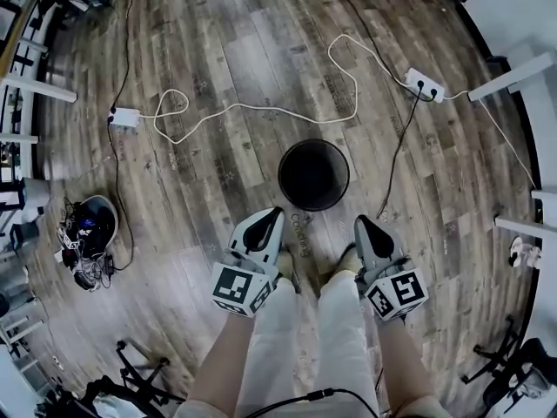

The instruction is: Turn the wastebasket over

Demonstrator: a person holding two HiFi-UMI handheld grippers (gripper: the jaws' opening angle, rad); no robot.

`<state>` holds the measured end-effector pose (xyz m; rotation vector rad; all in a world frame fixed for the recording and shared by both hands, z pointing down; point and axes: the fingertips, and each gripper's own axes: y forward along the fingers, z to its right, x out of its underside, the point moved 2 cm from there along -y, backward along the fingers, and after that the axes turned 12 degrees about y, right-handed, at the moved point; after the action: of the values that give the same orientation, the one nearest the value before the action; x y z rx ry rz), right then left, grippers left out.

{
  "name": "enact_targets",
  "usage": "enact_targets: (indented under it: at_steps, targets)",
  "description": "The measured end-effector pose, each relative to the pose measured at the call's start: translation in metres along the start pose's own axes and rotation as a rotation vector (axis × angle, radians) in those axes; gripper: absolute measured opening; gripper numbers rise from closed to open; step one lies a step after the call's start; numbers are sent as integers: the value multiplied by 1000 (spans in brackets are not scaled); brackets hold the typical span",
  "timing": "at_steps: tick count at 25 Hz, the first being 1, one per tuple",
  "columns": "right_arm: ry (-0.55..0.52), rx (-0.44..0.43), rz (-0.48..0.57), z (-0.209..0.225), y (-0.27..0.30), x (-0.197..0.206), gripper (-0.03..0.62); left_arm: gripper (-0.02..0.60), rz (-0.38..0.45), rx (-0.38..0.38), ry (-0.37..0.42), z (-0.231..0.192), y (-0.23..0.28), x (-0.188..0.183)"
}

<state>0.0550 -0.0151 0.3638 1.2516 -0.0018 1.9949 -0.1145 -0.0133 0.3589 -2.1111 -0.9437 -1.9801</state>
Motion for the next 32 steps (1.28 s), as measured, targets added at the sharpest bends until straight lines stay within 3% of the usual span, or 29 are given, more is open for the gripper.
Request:
enact_targets:
  at_steps: [15,25,32]
  targets:
    - [-157,-37,71,-90,-71,-126,-3,-2,125,34,59,22,-71,-155]
    - [-192,-40,155,-155,-120,-183,-3,-2,242,16,141,20,-118,-262]
    - [-222,-48,204,-185,-151,-217,-3,-2,307,47,196,32,-148,-316]
